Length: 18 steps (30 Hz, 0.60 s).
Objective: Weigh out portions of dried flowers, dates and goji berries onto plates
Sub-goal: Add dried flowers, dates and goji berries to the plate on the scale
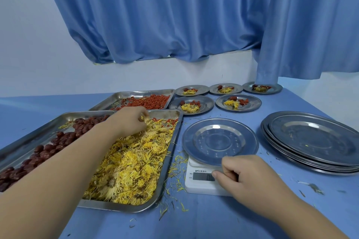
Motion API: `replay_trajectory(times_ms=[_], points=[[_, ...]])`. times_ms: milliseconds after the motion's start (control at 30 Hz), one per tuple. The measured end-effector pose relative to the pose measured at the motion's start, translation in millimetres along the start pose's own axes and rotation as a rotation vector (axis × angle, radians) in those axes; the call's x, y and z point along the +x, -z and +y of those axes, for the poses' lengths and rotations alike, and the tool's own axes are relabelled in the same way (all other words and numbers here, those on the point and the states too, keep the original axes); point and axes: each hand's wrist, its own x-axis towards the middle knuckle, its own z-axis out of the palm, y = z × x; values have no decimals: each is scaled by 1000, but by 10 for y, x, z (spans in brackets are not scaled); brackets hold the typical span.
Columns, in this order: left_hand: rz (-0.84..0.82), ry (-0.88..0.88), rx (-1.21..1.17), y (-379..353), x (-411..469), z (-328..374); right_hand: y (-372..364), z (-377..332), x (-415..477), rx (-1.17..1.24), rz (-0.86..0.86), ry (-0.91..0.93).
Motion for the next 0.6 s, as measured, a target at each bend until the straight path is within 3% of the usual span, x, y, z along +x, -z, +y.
replay_trajectory(times_ms=[233, 600], points=[[-11, -75, -130, 167, -156, -24, -11, -23, -1, -6, -11, 6], [-149, -87, 181, 149, -198, 197, 8, -12, -9, -12, -7, 3]])
